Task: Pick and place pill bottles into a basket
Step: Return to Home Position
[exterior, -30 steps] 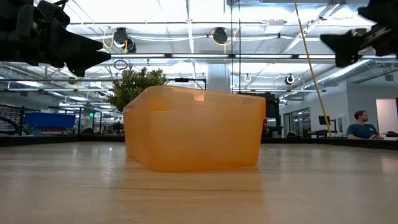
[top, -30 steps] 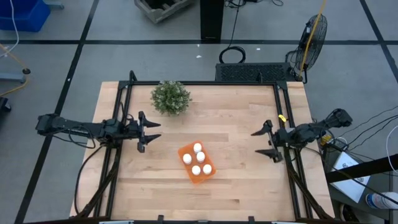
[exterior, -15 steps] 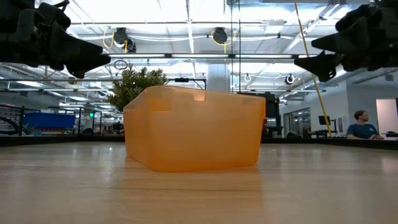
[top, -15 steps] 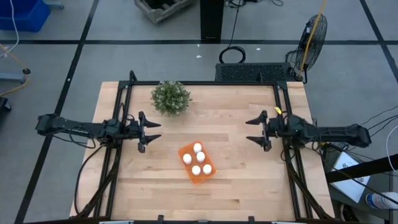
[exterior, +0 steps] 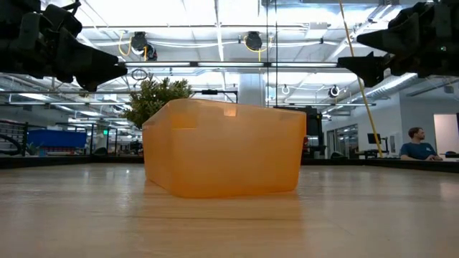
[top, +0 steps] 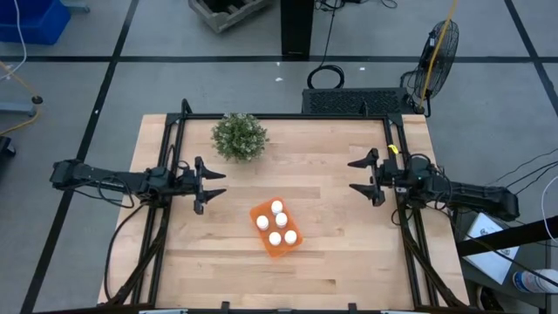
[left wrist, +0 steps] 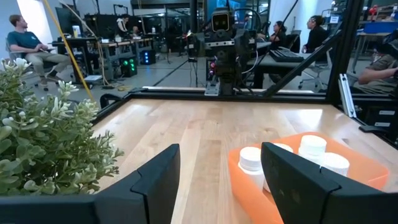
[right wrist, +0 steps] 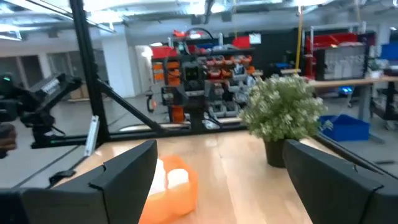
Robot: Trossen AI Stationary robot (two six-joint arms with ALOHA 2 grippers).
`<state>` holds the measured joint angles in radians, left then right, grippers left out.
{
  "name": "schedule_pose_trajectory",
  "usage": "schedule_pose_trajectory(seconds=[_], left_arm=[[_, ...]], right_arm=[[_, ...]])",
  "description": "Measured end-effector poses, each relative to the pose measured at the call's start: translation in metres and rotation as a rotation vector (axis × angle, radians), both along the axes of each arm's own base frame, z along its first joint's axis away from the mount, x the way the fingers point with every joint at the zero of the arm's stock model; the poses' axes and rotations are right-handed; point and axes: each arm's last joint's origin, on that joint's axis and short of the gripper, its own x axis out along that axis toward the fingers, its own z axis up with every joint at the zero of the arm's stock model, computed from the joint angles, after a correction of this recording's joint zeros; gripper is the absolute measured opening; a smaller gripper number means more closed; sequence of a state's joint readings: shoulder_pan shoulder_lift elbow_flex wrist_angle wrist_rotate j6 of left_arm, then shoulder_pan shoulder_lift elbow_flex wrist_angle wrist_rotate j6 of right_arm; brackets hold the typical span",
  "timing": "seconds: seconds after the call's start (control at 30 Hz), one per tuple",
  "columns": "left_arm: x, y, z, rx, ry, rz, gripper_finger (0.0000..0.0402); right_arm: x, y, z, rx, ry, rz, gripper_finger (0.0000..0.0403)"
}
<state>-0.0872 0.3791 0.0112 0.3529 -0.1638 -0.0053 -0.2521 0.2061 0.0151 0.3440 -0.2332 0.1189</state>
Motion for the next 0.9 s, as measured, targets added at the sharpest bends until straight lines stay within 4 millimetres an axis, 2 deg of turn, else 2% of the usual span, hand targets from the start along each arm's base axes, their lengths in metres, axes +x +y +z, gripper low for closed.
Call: schedule_pose_trajectory(seconds=[0.43,0.9], left_arm=[[0.0,0.0,-0.001,-0.036,0.01,0.0,0.023],[0.0,0.0,-0.001,-0.042,0.01,0.001,0.023]], right_arm=[[-0.013,-0.002,0.004,-0.016,-0.061,-0.075,0.0338],[-0.014,-0.005,-0.007,-0.007,0.048,-0.201,0.0338]])
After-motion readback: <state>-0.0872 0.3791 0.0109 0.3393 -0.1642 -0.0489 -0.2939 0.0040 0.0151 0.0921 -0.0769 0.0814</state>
